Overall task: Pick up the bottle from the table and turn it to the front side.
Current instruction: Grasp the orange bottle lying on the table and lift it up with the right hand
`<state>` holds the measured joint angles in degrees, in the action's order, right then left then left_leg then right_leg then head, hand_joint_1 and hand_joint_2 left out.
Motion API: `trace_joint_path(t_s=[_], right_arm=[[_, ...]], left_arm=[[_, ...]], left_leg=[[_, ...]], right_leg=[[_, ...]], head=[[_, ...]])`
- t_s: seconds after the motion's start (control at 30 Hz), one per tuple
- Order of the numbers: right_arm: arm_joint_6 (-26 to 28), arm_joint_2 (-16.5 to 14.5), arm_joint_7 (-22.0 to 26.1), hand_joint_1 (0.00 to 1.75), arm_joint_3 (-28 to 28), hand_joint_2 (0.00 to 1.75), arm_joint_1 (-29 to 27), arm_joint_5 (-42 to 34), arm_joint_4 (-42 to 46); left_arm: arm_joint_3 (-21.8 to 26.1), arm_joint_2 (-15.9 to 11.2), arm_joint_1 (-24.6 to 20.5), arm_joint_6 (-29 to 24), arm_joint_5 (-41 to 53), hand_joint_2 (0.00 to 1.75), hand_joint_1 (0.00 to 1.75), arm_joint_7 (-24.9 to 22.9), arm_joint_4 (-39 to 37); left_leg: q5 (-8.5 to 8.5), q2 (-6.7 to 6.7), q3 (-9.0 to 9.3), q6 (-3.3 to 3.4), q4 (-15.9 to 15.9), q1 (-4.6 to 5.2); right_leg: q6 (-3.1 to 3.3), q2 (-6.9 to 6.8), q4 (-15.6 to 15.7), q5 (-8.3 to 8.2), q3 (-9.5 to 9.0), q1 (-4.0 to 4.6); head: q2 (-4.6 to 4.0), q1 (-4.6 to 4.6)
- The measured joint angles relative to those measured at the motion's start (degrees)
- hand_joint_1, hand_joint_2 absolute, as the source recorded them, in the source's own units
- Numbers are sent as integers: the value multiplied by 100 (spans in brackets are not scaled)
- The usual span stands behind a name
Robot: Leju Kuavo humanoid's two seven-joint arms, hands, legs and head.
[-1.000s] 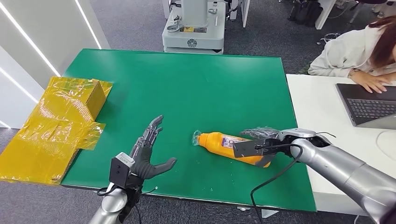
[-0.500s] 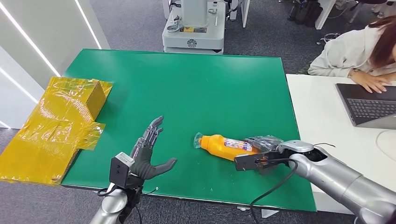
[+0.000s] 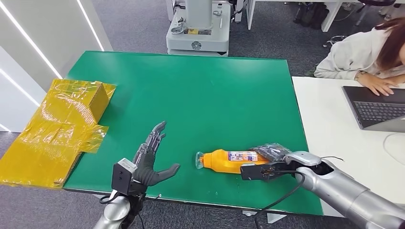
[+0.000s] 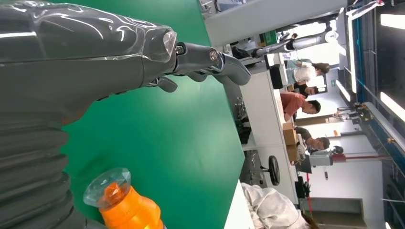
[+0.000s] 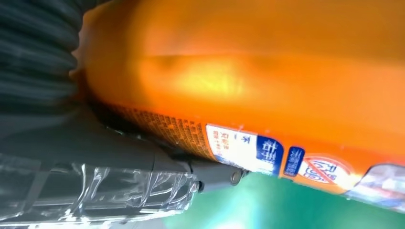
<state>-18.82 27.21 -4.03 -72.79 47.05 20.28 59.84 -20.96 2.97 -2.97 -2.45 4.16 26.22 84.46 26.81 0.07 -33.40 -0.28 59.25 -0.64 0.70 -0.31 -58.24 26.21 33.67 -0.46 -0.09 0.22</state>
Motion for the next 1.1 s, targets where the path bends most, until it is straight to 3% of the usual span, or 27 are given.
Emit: trace_joint_path(t_s=[0.23,0.37,0.63,0.83,1.1], right_arm=[[197,-23,150,175,333,175,-226,-32,-7],[421,-35,388,175,630,175,-421,-456,-14],[1334,-109,1300,175,1905,175,-1658,-1693,381],[1950,-393,1924,175,2857,175,-2758,-1998,1093],[2319,-1061,2021,175,3715,175,-3548,-1823,1644]], left_arm=[[1,0,64,-20,12,175,0,37,2],[1,0,112,-54,30,175,0,54,2],[13,-26,299,-165,127,175,0,166,20],[13,-108,160,-195,118,175,0,185,18],[-42,-202,-331,132,-225,175,0,-66,-107]], left_leg=[[-1,-2,3,0,1,0],[-1,-2,3,1,1,0],[0,-22,-20,1,0,0],[1,-27,-32,0,-2,-2],[-1,-18,-33,-1,-2,-1]], right_leg=[[-5,-3,0,-4,-7,0],[-5,-3,0,-3,-7,0],[-7,-20,-1,1,10,0],[-6,-25,-2,8,23,3],[-5,-17,-3,7,29,6]], head=[[0,0],[0,1],[0,-1],[0,-2],[0,-1]])
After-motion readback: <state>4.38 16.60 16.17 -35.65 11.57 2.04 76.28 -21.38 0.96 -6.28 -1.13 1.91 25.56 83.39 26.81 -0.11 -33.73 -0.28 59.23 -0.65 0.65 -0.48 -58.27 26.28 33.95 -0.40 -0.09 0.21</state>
